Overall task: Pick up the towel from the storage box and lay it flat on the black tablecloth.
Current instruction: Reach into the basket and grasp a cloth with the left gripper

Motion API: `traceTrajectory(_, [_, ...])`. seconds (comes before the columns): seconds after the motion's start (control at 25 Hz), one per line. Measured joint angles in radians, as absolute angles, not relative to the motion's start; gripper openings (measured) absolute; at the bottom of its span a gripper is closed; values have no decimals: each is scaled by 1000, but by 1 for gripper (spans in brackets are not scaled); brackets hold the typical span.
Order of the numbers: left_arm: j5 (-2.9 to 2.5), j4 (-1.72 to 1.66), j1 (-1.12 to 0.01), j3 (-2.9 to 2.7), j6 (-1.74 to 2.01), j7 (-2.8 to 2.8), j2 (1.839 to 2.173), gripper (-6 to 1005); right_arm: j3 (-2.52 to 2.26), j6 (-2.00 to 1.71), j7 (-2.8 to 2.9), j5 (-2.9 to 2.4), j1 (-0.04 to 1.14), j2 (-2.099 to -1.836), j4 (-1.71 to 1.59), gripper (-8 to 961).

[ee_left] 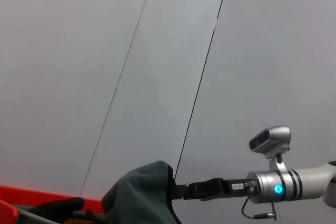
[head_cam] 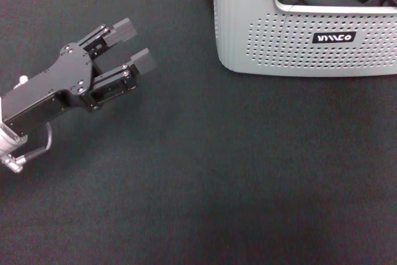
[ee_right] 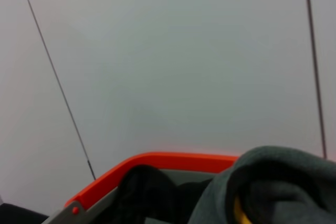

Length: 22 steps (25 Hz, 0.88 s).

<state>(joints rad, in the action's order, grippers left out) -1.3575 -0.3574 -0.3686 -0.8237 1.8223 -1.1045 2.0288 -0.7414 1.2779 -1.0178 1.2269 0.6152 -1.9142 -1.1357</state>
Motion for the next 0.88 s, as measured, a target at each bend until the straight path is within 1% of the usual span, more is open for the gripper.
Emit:
traceTrajectory(0.04, [-1357, -357, -366, -824, 1822, -1104, 2030, 790, -741, 1277, -1026, 1228, 625, -1911, -1115, 310])
traceTrajectory(0.24, [-1358, -357, -356, -820, 1822, -1104, 2033, 788, -741, 1261, -1078, 1229, 666, -1898, -1019, 362])
traceTrajectory(0.48, [-1358, -357, -354, -819, 1822, -1104, 2034, 786, -741, 1253, -1156, 1237, 699, -1898, -961, 357])
traceTrajectory(0.68, [-1358, -357, -354, -819, 1822, -1104, 2034, 784, -741, 1282, -1224, 1331, 691, -1910, -969, 266])
traceTrajectory(0.88, [-1358, -356, -353, -818, 1822, -1104, 2034, 782, -740, 1309, -1264, 1410, 675, -1911, -974, 130])
